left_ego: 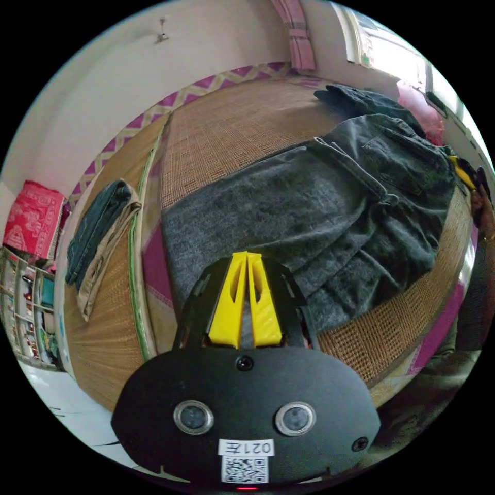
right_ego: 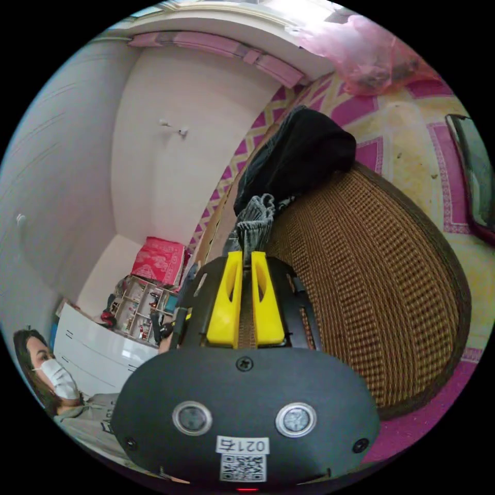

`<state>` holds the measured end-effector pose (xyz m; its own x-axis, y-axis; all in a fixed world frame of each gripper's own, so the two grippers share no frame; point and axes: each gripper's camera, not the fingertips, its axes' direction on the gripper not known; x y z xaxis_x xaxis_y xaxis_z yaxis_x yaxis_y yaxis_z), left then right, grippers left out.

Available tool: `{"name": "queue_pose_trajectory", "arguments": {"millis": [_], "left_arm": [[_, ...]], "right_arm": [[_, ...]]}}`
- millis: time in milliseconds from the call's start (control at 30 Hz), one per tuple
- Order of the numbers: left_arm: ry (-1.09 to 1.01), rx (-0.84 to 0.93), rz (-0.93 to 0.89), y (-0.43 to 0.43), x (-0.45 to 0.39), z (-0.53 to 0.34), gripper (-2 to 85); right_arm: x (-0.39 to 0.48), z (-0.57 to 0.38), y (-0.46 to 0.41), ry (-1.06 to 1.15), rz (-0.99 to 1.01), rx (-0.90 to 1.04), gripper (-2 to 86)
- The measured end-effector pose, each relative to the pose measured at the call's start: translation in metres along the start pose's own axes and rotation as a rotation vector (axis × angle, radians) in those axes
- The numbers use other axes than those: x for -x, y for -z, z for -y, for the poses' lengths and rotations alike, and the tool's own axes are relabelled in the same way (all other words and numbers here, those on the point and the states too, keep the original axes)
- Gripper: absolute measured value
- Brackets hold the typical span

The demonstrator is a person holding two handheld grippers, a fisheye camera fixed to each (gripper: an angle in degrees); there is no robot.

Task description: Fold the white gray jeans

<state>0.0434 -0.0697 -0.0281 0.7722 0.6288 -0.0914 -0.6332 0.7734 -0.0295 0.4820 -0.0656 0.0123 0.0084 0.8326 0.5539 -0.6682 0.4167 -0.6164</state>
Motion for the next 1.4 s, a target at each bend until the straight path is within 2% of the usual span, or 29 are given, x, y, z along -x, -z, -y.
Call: {"name": "queue_pose_trajectory", "arguments": {"millis": [100,167,267,333,400,467,600,767,967,1033,1133,1267,1333,1400], "left_arm": [[-0.073,-0.003,0.081,-0.006,-0.016,0.017,-0.9],[-0.051,-0.017,0.104,-0.001,-0.017,0.018,-0.9],[-0.079,-0.202,-0.009,0.033,-0.019,0.001,-0.8],[-0.071,-0.335,-0.114,0.055,-0.025,-0.008,-0.4],[-0.122,-0.356,-0.21,0.056,-0.036,-0.002,0.5],[-0.173,-0.368,-0.28,0.051,-0.047,0.01,2.7],[-0.294,-0.303,-0.281,0.023,-0.072,0.042,9.0],[-0.318,-0.219,-0.298,-0.002,-0.056,0.058,10.6],[-0.209,-0.206,-0.47,-0.022,0.01,0.057,2.7],[-0.129,-0.279,-0.566,-0.02,0.05,0.046,0.8],[0.011,-0.427,-0.617,0.008,0.121,0.016,-0.2],[0.202,-0.602,-0.551,0.055,0.237,-0.047,-0.6],[0.357,-0.687,-0.475,0.076,0.324,-0.105,-0.7],[0.47,-0.71,-0.409,0.081,0.384,-0.149,-0.8]], "right_arm": [[0.0,-0.018,0.007,-0.025,-0.034,-0.02,2.0],[-0.012,-0.027,-0.004,-0.07,-0.052,0.006,2.7],[-0.016,-0.044,0.002,-0.108,-0.029,-0.007,4.9],[0.026,-0.064,0.028,0.008,-0.162,-0.113,6.0],[0.07,-0.08,0.028,0.157,-0.242,-0.153,6.4],[0.115,-0.093,0.003,0.319,-0.292,-0.092,6.9],[0.19,-0.132,-0.102,0.599,-0.434,0.139,8.7],[0.211,-0.175,-0.187,0.702,-0.457,0.281,9.1],[0.215,-0.21,-0.235,0.706,-0.593,0.322,7.5],[0.22,-0.224,-0.252,0.723,-0.645,0.351,7.2],[0.225,-0.24,-0.267,0.742,-0.698,0.364,6.9],[0.228,-0.254,-0.274,0.749,-0.726,0.357,6.5],[0.229,-0.262,-0.276,0.747,-0.731,0.356,6.4],[0.229,-0.265,-0.275,0.736,-0.733,0.351,6.2]]}}
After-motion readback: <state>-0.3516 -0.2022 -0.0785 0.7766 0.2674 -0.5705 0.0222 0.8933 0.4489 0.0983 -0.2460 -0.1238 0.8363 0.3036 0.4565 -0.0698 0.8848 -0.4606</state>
